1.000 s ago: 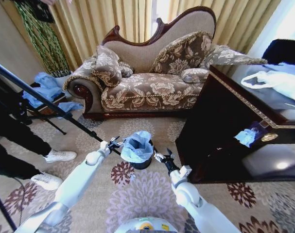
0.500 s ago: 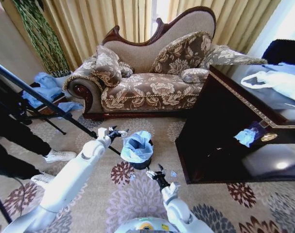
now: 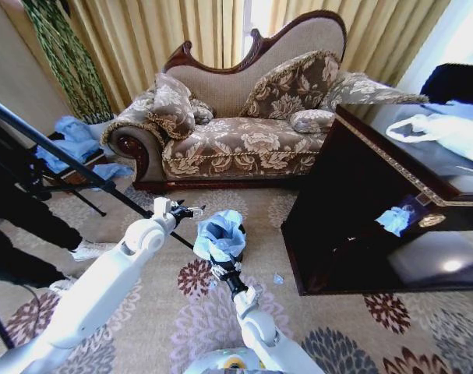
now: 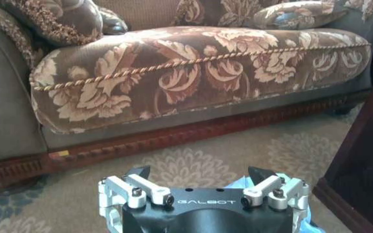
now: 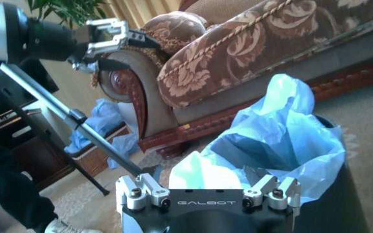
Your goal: Place a garbage bag over the trash bin.
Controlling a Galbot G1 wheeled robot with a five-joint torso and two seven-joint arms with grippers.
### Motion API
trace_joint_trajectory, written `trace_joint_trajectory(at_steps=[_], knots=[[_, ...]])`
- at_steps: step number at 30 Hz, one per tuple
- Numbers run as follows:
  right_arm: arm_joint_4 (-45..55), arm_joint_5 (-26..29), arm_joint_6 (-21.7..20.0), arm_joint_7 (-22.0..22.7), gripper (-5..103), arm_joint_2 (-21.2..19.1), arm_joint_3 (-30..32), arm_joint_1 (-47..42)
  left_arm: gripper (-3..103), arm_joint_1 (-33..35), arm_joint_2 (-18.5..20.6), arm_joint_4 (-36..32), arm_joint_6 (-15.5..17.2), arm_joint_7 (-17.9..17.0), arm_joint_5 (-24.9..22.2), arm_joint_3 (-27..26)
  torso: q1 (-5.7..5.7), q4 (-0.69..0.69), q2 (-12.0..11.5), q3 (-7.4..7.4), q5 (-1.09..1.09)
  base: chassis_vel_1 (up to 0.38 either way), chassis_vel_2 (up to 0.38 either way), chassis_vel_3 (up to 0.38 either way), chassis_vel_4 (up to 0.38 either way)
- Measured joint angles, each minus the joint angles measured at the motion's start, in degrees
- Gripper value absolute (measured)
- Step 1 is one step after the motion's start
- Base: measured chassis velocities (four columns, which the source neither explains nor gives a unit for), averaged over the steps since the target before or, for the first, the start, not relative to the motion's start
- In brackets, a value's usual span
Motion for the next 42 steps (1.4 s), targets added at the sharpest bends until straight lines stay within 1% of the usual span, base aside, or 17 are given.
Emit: trace_joint_trajectory(at_steps=[1,2,3,6,11,12,15,16,17,19,20,21,23,27,31,38,42], knots=[[0.0,0.0,0.0,0.0,85,0.0,0.0,0.0,100,0.0,0.0,0.0,0.0,0.0,0.0,0.0,0.00,0.00,0.0,0.00,0.00,0.000,0.000,0.000,0.000],[-0.8,0.0,0.0,-0.1,80,0.2,-0.4,0.4,100,0.0,0.0,0.0,-0.2,0.3,0.1,0.0,0.00,0.00,0.0,0.00,0.01,0.000,0.000,0.000,0.000],[-1.5,-0.1,0.1,-0.1,79,0.4,-0.6,0.7,100,0.0,0.0,0.1,-0.3,0.5,0.2,0.0,0.00,0.00,0.0,0.00,0.01,0.000,0.000,0.000,0.000],[-2.7,-0.2,0.1,-0.1,78,0.7,-0.9,1.3,100,0.0,-0.1,0.1,-0.7,0.7,0.3,0.0,0.00,0.00,0.0,0.00,0.00,0.000,0.000,0.000,0.000],[-4.2,-0.4,0.3,-0.2,62,0.6,-1.2,2.4,100,0.0,0.0,0.2,-1.8,1.8,0.8,0.0,0.00,0.00,0.0,0.00,0.01,0.000,0.000,0.000,0.000],[-4.2,-0.4,0.3,-0.2,62,0.6,-1.2,2.4,100,0.0,0.0,0.2,-1.8,1.8,0.8,0.0,0.00,0.00,0.0,0.00,0.01,0.000,0.000,0.000,0.000],[-4.2,-0.4,0.3,-0.2,46,0.2,-1.5,2.7,100,0.1,0.3,0.7,-2.4,2.4,1.2,-0.2,0.00,0.00,0.0,0.00,0.01,0.000,0.000,0.000,0.000],[-4.2,-0.4,0.3,-0.2,46,0.2,-1.5,2.7,100,0.1,0.3,0.7,-2.4,2.4,1.2,-0.2,0.00,0.00,0.0,0.00,0.01,0.000,0.000,0.000,0.000],[-4.3,-0.4,0.3,-0.2,41,0.1,-1.6,2.7,100,0.1,0.3,1.0,-2.7,2.5,1.4,-0.3,0.00,0.00,0.0,0.00,0.01,0.000,0.000,0.000,0.000],[-4.3,-0.4,0.3,-0.2,41,0.1,-1.6,2.7,100,0.1,0.3,1.1,-2.8,2.6,1.4,-0.3,0.00,0.00,0.0,0.00,0.01,0.000,0.000,0.000,0.000],[-4.5,-0.5,0.3,-0.2,30,0.1,-1.7,2.7,100,0.1,0.3,1.3,-3.1,2.8,1.5,-0.4,0.00,0.00,0.0,0.00,0.01,0.000,0.000,0.000,0.000],[-4.6,-0.6,0.3,-0.2,24,0.1,-1.8,2.7,100,0.1,0.3,1.3,-3.3,2.9,1.5,-0.4,0.00,0.00,0.0,0.00,0.01,0.000,0.000,0.000,0.000],[-4.6,-0.7,0.4,-0.2,24,0.0,-1.8,2.6,100,0.0,0.3,1.3,-3.4,3.1,1.5,-0.4,0.00,0.00,0.0,0.00,0.01,0.000,0.000,0.000,0.000],[-5.8,-2.5,1.5,-1.0,4,-0.4,-1.9,2.7,100,-0.2,0.0,1.3,-4.1,3.8,1.5,-0.3,0.00,0.00,0.0,0.00,0.01,0.000,0.000,0.000,0.000],[-6.4,-3.8,2.5,-1.9,0,-1.0,-1.6,2.6,100,-0.2,-0.1,1.4,-4.6,4.5,1.5,-0.2,0.00,0.00,0.0,0.00,0.02,0.000,0.000,0.000,0.000],[-6.1,-4.9,2.9,-3.1,0,-2.5,-1.6,1.0,100,-0.2,-0.5,2.3,-5.1,4.9,1.8,-0.1,0.00,0.00,0.0,0.00,0.01,0.000,0.000,0.000,0.000],[-8.4,-5.9,3.5,-3.4,0,-1.5,-2.1,-0.1,100,-0.2,-0.9,2.9,-5.2,5.0,2.1,0.1,0.00,0.00,0.0,0.00,0.01,0.000,0.000,0.000,0.000]])
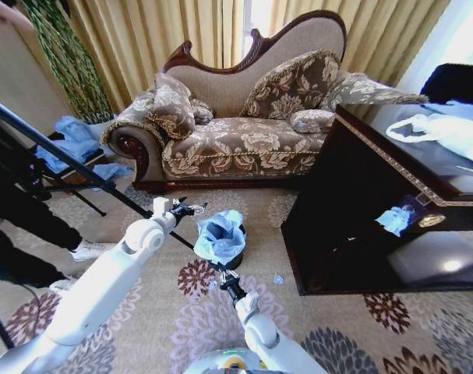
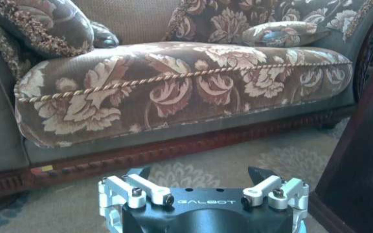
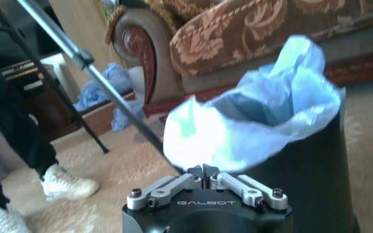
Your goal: Place a garbage bag over the trash bin.
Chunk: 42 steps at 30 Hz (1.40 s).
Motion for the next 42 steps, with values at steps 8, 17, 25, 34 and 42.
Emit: trace_joint_trajectory(at_steps=[8,17,25,34,42], knots=[[2.4,-0.6,-0.3,1.8,0,-0.7,-0.9,-0.9,100,-0.3,0.0,0.7,-0.7,0.6,0.5,0.1,0.00,0.00,0.0,0.00,0.00,0.000,0.000,0.000,0.000],[6.8,2.4,-2.8,7.1,19,0.2,-0.2,5.2,100,0.3,-0.2,0.4,-0.9,0.8,1.0,-0.3,0.00,0.01,0.0,0.00,0.00,0.000,0.000,0.000,0.000],[0.2,0.7,-2.9,5.9,52,1.4,-1.1,10.0,100,0.3,-0.2,0.2,-2.0,2.5,1.2,0.4,0.00,0.01,0.0,0.00,-0.01,0.000,0.000,0.000,0.000],[-0.1,1.1,-5.1,7.8,90,-1.5,-3.0,14.0,100,0.8,-0.5,0.7,-3.1,3.7,1.6,0.6,0.00,0.02,0.0,0.00,0.00,0.000,0.000,0.000,0.000],[7.2,10.2,-9.1,11.9,100,-3.5,-3.8,10.3,100,0.2,-0.6,1.8,-3.4,3.8,1.6,0.5,0.00,-0.01,0.0,0.00,0.00,0.000,0.000,0.000,0.000]])
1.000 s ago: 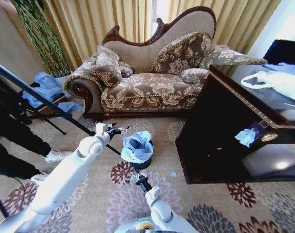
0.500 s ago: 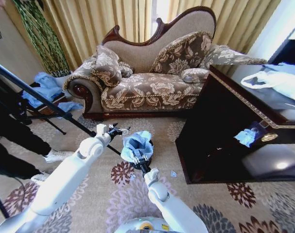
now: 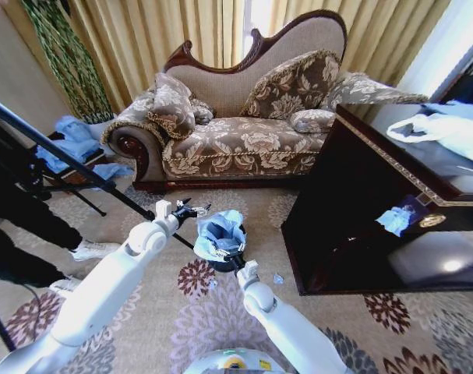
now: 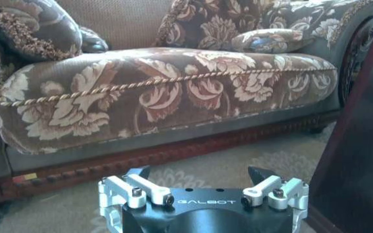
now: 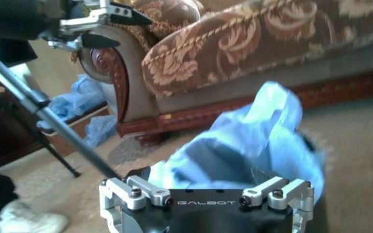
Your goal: Place a garbage bag over the trash bin.
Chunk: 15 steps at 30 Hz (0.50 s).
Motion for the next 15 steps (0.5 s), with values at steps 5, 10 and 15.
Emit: trace_joint_trajectory(at_steps=[5,10,15], knots=[[1.2,2.8,-1.5,0.8,100,0.7,-1.9,-1.2,100,0.3,-0.7,0.7,-0.1,0.0,0.5,0.0,0.00,0.01,0.0,0.00,0.00,0.000,0.000,0.000,0.000],[1.7,5.7,-3.2,2.2,100,1.1,-5.4,0.3,100,0.4,-1.4,1.2,-0.1,0.1,0.8,0.3,0.00,0.01,0.0,0.00,0.00,0.000,0.000,0.000,0.000],[0.2,6.4,-3.6,3.4,100,2.1,-8.3,3.4,100,0.4,-1.6,1.4,-0.1,0.3,0.9,0.2,0.00,0.01,0.0,0.00,0.00,0.000,0.000,0.000,0.000]])
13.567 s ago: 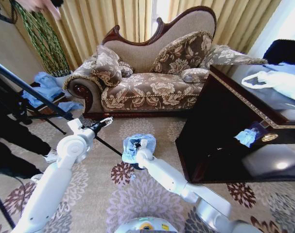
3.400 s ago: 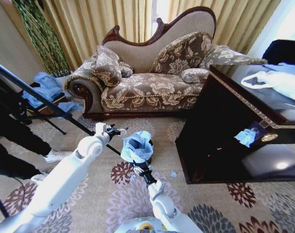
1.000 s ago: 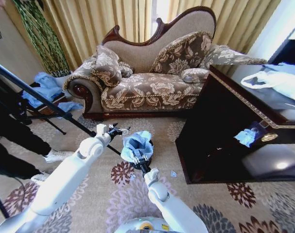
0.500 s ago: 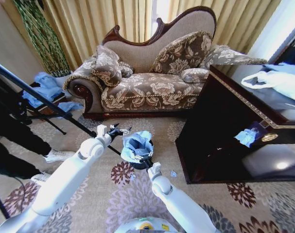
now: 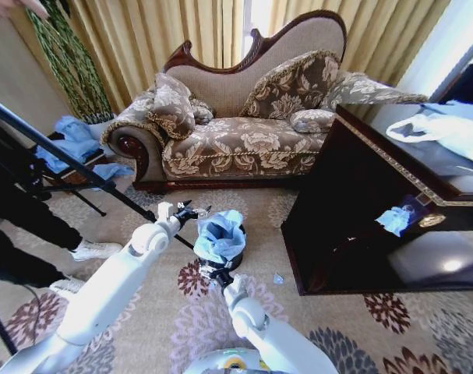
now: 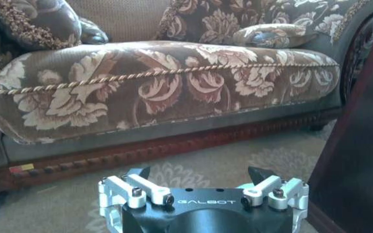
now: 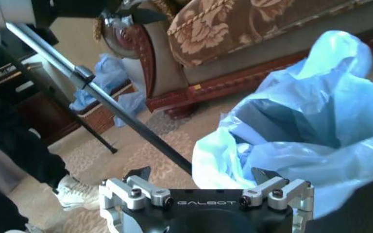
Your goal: Place a garbage bag over the trash bin.
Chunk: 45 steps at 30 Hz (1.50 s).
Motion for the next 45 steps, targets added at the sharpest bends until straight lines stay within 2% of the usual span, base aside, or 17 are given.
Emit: trace_joint_trajectory(at_steps=[11,18,21,39,45], knots=[[-2.5,-0.9,0.2,-0.4,100,0.1,-0.5,4.3,100,1.0,0.5,-0.4,-0.8,0.7,0.2,-0.8,0.00,0.00,0.0,0.00,0.00,0.000,0.000,0.000,0.000],[-2.8,-2.8,1.1,-1.0,100,-0.6,-2.3,2.2,100,0.4,0.5,-0.3,-0.9,0.7,0.2,-0.8,0.00,-0.02,0.0,0.00,0.00,0.000,0.000,0.000,0.000],[-3.5,-4.9,3.4,-0.9,100,-0.3,-2.9,1.2,100,0.4,0.5,-0.3,-1.1,0.7,0.1,-0.8,0.00,-0.01,0.0,0.00,0.00,0.000,0.000,0.000,0.000],[-5.0,-7.6,4.0,0.2,100,1.4,-5.2,-2.0,100,0.7,0.2,0.0,-1.4,0.6,0.1,-1.0,0.00,0.00,0.0,0.00,0.00,0.000,0.000,0.000,0.000],[1.2,-6.7,2.6,3.4,100,-0.9,-4.0,-1.2,100,1.0,0.2,0.0,-1.5,0.5,0.1,-1.3,0.00,-0.01,0.0,0.00,0.00,0.000,0.000,0.000,0.000]])
